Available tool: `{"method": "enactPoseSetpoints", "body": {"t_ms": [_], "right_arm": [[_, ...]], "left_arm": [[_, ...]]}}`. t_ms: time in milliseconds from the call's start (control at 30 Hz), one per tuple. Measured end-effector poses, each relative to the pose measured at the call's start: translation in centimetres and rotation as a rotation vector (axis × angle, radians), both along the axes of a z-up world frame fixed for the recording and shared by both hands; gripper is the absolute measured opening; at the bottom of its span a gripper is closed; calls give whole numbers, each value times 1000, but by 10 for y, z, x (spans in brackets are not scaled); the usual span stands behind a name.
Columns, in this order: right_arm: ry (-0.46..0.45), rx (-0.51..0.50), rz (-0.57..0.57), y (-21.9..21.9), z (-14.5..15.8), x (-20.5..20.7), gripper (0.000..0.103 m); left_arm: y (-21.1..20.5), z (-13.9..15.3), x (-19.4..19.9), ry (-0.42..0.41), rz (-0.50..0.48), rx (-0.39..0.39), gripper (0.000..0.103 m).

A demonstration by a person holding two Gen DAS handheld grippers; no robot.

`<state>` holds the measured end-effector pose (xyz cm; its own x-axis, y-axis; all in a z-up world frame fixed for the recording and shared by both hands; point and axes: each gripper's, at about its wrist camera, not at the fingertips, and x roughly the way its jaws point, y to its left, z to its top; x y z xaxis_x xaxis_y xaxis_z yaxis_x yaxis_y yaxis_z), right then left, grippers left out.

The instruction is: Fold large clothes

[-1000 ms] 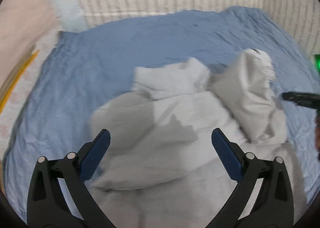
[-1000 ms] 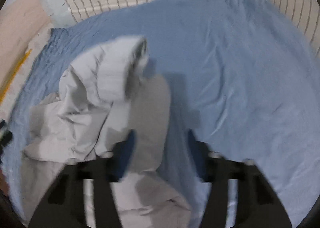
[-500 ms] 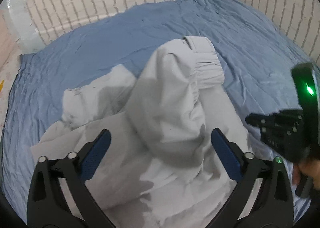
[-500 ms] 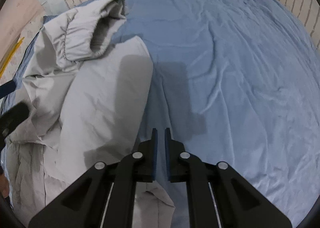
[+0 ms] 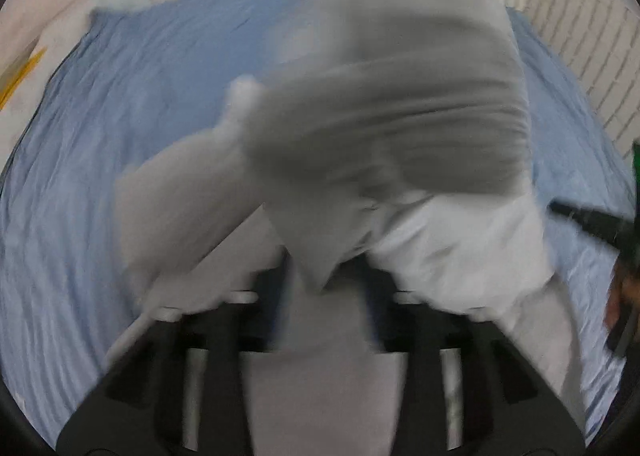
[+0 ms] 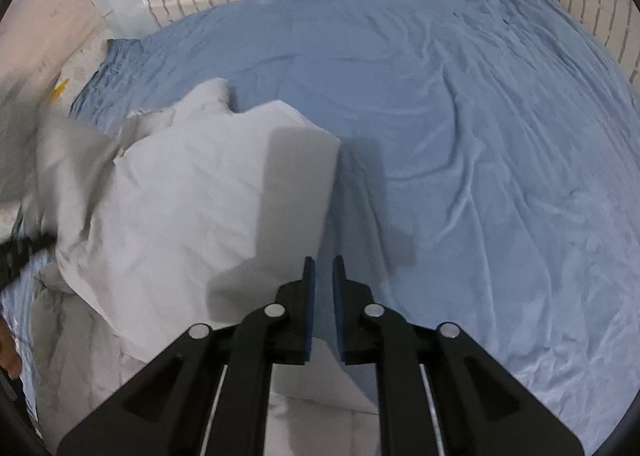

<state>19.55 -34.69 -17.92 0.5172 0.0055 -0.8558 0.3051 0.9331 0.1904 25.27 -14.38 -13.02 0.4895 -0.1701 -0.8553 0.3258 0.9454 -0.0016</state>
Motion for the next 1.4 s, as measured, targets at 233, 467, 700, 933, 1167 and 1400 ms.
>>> {"method": "enactPoseSetpoints", "body": {"t_ms": [233,467,700,933,1167,1400], "right_arm": [[-8,2,13,19,7,10,30],[1,-19,30,34,16,6,33],[12,-20,32,37,18,2,33],[-3,-69,42,39,23,-3,33],[-26,-53,46,43,23,-9,33],[5,-33,61,56,10,-19,33]], "left_arm": [[73,-4,-31,-86,50,221,92],[82,19,-5,-94,74,105,100],[52,-30,62,138,38,-29,72],[49,9,53,94,8,-218,9],[85,8,30,65,-1,12,7],[112,-31,16,93,53,43,14]]}}
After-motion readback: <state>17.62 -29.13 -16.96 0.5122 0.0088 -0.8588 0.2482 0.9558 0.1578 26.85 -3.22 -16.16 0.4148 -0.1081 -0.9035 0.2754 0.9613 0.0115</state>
